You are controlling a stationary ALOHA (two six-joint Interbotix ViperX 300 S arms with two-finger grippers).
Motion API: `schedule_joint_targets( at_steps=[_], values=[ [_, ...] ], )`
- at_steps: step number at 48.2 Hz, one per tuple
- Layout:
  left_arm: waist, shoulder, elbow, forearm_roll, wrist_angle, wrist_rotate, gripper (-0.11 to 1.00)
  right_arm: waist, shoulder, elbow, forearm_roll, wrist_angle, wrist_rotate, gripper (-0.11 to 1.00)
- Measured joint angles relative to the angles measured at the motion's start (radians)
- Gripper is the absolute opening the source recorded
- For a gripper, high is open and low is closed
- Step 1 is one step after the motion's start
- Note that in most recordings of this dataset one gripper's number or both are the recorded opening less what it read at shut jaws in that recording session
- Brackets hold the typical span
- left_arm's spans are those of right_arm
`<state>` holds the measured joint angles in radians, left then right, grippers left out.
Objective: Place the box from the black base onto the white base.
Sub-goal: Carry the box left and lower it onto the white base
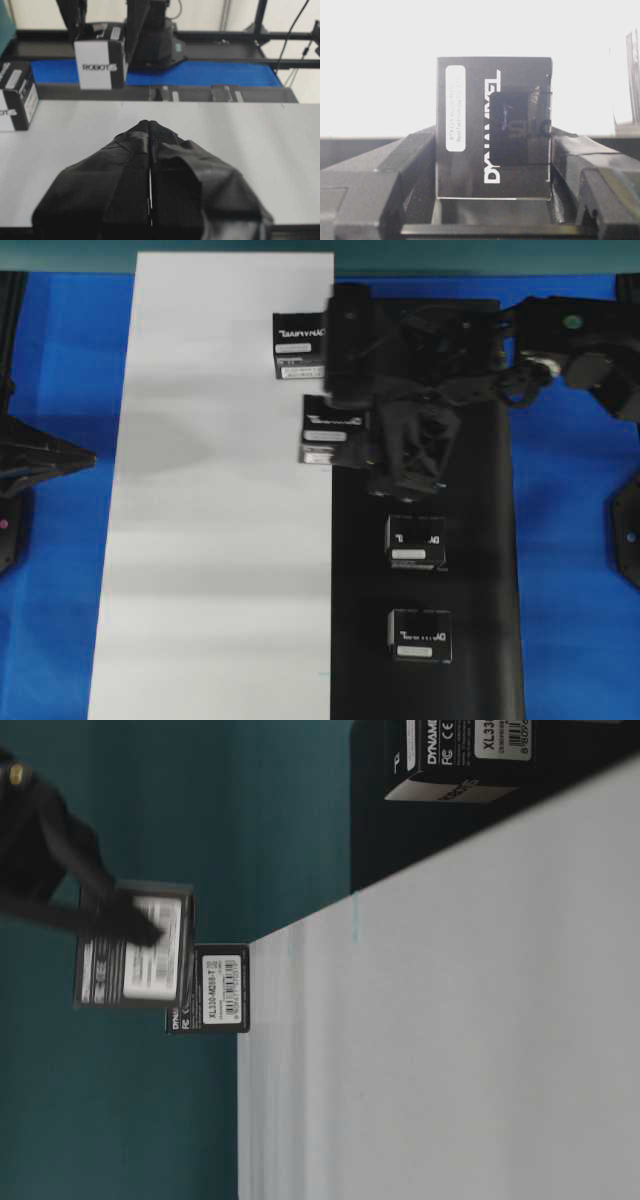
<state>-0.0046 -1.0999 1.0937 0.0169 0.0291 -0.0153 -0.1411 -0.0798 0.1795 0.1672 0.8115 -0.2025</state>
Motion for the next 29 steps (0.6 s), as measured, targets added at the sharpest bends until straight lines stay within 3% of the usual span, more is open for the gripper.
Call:
schedule_joint_targets(
  at_steps=[29],
  values=[
    [0.0,0.0,0.0,-0.002,0.005,0.0,-0.06,-0.002,0.101,-0.034,-0.002,-0.011,0.018,0.58]
  ],
)
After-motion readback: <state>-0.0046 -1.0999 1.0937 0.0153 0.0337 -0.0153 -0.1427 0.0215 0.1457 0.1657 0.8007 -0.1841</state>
